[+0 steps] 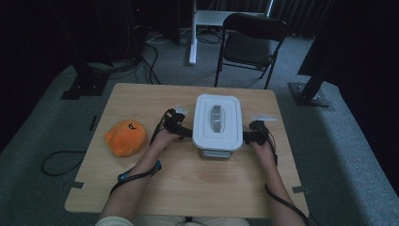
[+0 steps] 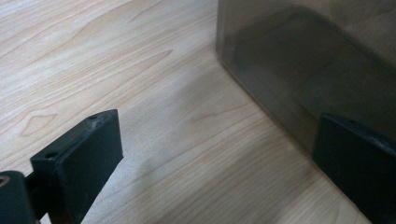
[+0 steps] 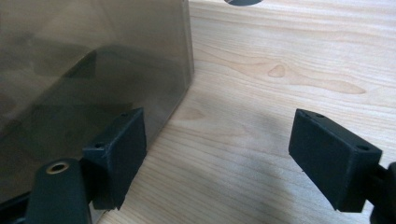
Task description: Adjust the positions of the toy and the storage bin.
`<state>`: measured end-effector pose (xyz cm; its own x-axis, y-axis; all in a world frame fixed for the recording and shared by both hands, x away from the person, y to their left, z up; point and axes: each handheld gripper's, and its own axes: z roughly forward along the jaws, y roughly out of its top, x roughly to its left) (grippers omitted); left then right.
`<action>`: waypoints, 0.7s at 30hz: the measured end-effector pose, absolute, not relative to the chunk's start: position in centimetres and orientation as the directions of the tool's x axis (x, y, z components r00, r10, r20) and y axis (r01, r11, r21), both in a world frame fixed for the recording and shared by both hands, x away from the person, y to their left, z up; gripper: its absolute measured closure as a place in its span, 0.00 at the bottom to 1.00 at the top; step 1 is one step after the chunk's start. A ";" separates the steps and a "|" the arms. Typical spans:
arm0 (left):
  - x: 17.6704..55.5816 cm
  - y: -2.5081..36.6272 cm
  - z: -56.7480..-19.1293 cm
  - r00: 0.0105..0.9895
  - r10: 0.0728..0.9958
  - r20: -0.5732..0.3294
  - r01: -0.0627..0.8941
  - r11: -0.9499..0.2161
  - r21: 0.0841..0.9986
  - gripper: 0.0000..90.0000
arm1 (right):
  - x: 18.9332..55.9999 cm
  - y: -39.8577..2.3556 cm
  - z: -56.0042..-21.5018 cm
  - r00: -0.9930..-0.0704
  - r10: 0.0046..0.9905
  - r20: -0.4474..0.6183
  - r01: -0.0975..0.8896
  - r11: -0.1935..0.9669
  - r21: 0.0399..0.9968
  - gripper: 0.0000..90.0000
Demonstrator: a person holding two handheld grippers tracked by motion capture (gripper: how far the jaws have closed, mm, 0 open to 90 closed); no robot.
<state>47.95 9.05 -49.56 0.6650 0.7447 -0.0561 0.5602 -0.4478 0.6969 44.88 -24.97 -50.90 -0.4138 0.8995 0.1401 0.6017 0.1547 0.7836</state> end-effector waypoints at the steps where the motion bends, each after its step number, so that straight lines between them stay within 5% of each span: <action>1: 47.8 9.0 -49.5 0.667 0.743 -0.050 0.556 -0.452 0.697 0.04 | 44.8 -24.9 -50.8 -0.417 0.898 0.137 0.601 0.160 0.784 0.22; 21: 44.7 9.1 -49.0 0.700 0.714 -0.008 0.517 -0.499 0.696 0.04 | 42.0 -25.3 -50.5 -0.495 0.856 0.151 0.581 0.197 0.790 0.25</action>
